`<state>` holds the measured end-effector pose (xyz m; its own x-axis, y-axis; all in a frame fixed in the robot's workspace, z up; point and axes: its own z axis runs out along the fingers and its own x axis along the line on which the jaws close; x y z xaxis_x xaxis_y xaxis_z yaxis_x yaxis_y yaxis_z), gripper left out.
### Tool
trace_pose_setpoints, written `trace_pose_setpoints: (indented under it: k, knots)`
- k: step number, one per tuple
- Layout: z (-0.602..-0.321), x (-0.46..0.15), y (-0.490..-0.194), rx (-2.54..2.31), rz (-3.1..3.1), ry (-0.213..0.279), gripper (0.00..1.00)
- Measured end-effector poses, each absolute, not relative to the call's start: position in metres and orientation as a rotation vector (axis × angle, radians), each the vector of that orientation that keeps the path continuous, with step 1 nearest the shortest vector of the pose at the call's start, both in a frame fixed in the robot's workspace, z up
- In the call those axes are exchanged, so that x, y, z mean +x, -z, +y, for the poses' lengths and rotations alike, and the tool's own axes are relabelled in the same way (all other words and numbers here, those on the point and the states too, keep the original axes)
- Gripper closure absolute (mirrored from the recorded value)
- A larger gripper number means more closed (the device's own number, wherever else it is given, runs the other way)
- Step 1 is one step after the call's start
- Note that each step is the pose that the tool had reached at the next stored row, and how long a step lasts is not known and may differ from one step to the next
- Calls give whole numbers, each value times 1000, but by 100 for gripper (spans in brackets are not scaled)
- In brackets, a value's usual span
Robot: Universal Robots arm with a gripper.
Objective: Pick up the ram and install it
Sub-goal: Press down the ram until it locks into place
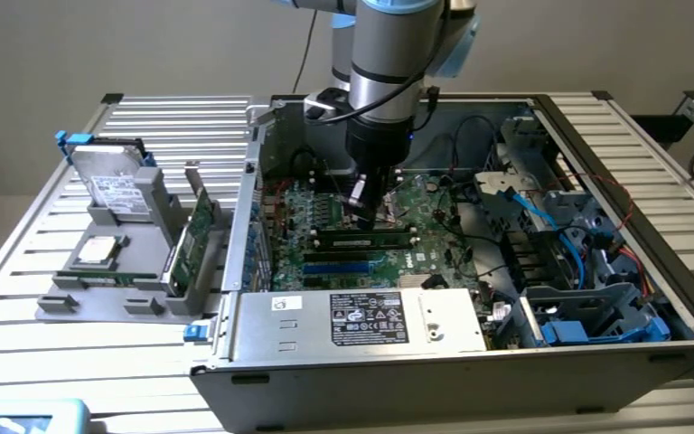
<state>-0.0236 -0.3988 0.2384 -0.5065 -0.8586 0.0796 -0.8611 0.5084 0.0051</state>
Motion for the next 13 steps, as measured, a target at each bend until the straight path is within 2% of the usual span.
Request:
trace_pose_setpoints:
  k: [13]
  knots:
    - [-399, -24, -238, 1354, -2774, -74, 89]
